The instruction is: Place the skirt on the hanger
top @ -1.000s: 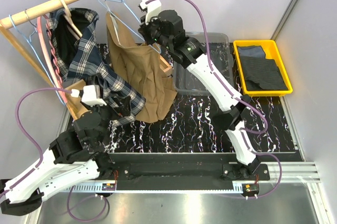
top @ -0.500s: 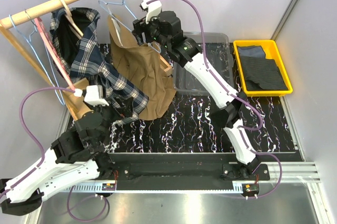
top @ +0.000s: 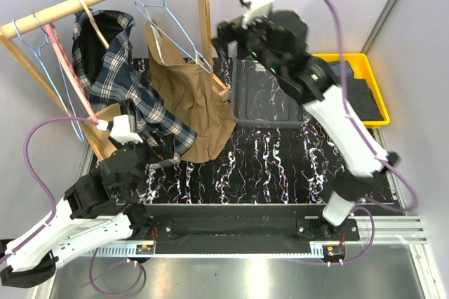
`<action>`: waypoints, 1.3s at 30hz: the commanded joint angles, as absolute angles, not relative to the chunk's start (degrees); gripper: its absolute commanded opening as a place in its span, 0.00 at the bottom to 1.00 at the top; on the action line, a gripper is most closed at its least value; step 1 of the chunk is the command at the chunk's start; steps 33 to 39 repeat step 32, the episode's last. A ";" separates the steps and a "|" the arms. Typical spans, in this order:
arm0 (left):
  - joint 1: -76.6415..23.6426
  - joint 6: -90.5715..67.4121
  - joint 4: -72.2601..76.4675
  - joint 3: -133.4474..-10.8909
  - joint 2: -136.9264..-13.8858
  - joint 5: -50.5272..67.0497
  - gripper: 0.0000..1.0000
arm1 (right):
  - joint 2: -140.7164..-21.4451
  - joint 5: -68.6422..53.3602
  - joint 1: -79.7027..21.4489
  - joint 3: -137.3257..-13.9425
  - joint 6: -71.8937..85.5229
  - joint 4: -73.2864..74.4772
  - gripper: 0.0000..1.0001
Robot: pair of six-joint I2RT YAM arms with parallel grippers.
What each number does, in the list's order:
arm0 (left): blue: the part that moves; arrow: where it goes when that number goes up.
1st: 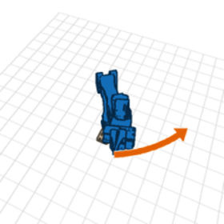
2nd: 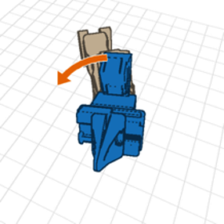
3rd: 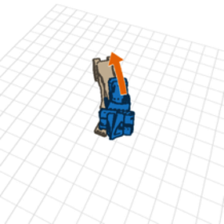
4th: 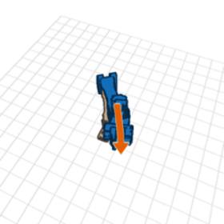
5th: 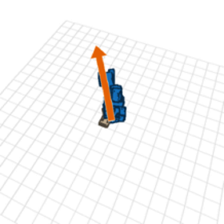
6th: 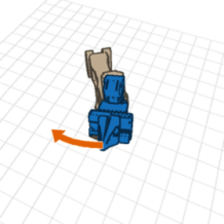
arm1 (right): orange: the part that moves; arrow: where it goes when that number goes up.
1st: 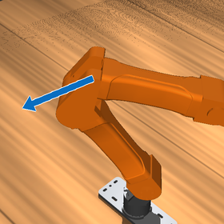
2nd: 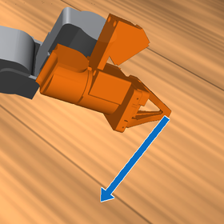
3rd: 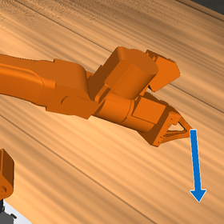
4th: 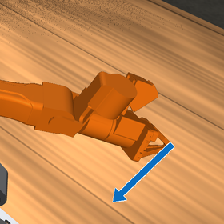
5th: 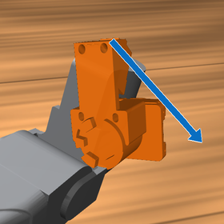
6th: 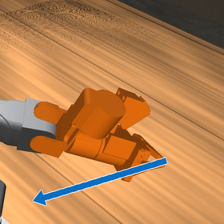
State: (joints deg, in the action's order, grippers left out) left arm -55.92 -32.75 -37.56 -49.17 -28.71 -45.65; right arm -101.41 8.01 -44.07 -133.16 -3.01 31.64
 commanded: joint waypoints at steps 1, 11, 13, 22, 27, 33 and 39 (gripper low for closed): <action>-55.99 -33.92 -38.67 -50.10 -29.09 -46.93 0.99 | -90.46 12.04 -44.03 -113.77 3.07 33.41 1.00; -55.99 -34.98 -38.76 -49.22 -33.40 -46.76 0.99 | -66.38 17.30 -44.03 -79.38 11.59 26.45 1.00; -55.99 -35.77 -38.76 -48.87 -33.84 -46.58 0.99 | -64.52 18.63 -44.03 -74.37 12.56 26.72 1.00; -55.99 -37.09 -38.85 -46.41 -31.64 -47.99 0.99 | -56.70 24.77 -43.95 -56.53 18.18 26.02 1.00; -55.99 -35.07 -38.50 -45.88 -30.24 -50.27 0.99 | -53.62 29.52 -43.95 -48.87 20.74 20.66 1.00; -55.99 -35.59 -37.36 -45.18 -29.53 -51.50 0.99 | -53.35 33.66 -44.03 -47.90 20.92 18.90 1.00; -55.99 -35.59 -37.36 -45.18 -29.53 -51.50 0.99 | -53.35 33.66 -44.03 -47.90 20.92 18.90 1.00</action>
